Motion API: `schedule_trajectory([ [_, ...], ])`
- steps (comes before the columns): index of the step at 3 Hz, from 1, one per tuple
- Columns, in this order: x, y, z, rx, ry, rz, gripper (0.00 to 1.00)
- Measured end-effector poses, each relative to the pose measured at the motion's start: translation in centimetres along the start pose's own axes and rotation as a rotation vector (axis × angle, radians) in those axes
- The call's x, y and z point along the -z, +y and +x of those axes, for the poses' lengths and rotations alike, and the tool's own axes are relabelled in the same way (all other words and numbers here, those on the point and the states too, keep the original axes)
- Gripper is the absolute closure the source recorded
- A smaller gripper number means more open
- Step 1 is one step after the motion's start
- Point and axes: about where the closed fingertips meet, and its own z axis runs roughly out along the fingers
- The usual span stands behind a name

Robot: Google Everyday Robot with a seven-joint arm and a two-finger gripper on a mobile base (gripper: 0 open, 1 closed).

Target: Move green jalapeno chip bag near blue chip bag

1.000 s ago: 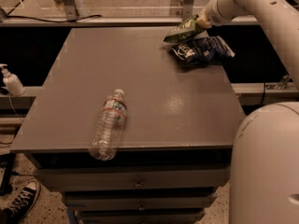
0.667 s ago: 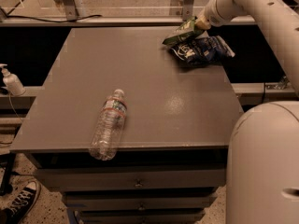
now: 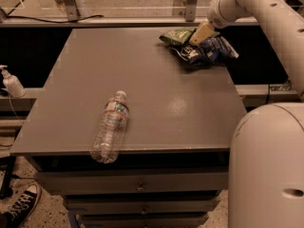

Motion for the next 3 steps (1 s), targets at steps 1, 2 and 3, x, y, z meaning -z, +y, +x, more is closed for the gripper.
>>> schedule_trajectory([
  [1,0.8,-0.4,0.2,-0.008,0.005,0.006,0.0],
  [2,3.6,-1.4,0.3,-0.06,-0.003,0.024,0.0],
  [3,7.7,-2.4,-0.2,-0.127,-0.053,0.021,0.0],
])
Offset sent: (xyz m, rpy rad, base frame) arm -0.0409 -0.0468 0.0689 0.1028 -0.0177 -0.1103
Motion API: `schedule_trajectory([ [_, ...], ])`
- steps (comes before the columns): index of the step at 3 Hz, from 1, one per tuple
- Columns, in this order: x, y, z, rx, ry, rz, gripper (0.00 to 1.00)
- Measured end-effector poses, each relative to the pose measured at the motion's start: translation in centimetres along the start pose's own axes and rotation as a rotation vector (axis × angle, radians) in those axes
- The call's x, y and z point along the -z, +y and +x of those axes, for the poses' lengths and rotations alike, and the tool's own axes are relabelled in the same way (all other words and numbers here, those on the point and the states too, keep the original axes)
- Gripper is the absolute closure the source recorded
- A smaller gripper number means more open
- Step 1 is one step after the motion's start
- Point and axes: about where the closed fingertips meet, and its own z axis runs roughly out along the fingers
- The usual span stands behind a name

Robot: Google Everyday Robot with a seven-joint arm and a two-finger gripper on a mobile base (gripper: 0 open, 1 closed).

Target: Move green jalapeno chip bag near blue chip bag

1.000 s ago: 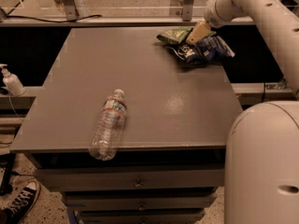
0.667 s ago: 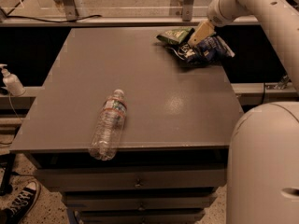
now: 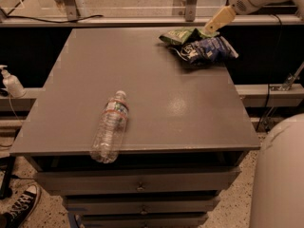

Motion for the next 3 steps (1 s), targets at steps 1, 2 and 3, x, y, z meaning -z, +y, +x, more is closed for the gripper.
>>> schedule_trajectory([
  [1,4.8,0.2,-1.2,-0.029,-0.076,-0.041,0.0],
  [2,10.5,0.6,-1.1,-0.063,-0.167,-0.06,0.0],
  [3,10.4,0.7,-1.1,-0.062,-0.167,-0.061,0.0],
])
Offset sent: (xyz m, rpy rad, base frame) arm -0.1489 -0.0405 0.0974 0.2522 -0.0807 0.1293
